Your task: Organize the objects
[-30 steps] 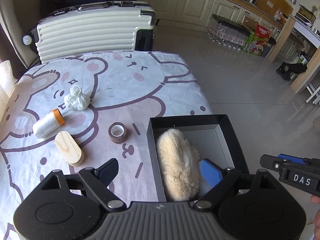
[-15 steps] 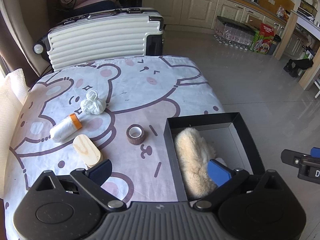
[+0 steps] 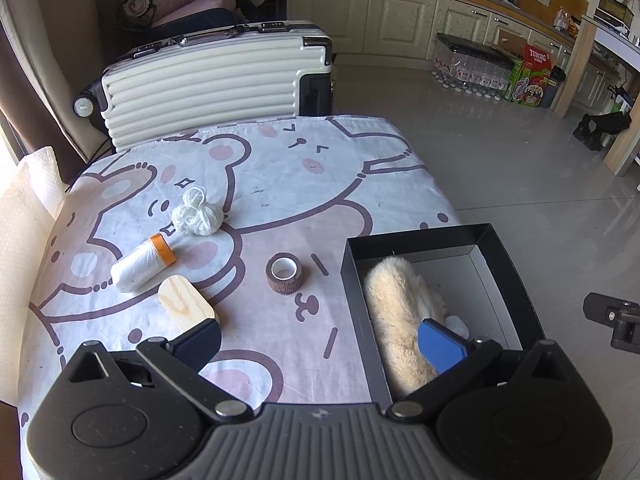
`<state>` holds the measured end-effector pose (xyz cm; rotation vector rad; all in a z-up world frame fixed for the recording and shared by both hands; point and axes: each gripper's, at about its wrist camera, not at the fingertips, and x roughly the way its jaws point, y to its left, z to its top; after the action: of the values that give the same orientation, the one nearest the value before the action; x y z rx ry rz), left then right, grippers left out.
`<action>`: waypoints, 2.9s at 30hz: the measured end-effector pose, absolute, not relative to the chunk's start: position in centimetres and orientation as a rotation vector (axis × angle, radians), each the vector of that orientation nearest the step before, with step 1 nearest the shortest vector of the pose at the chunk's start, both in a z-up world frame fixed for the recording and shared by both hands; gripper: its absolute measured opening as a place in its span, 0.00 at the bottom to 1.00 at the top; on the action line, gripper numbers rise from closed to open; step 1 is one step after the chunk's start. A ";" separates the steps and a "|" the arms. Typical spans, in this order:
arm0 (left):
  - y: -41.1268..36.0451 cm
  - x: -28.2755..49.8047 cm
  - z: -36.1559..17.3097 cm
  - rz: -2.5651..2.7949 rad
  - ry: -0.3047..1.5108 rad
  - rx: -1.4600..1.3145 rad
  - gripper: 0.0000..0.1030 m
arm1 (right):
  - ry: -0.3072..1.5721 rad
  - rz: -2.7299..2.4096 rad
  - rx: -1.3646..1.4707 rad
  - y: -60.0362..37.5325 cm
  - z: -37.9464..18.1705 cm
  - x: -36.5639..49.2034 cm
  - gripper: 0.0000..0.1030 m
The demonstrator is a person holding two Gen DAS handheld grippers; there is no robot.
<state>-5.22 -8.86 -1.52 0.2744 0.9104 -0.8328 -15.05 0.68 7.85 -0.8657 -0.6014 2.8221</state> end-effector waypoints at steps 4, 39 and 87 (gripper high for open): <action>-8.8 -5.1 -1.5 -0.834 0.911 0.269 1.00 | -0.596 2.828 -0.867 0.8 7.9 -15.0 1.00; -7.3 -3.3 -1.9 -0.789 0.916 0.261 1.00 | -0.622 2.848 -0.886 -0.9 6.8 -15.7 1.00; 4.9 5.5 -1.9 -0.534 0.906 0.153 1.00 | -0.819 3.082 -0.955 -16.5 1.7 -16.3 1.00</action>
<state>5.46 4.91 -1.86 0.1535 0.9058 -0.5339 -16.27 -16.45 1.68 -0.9551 -0.8191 3.0823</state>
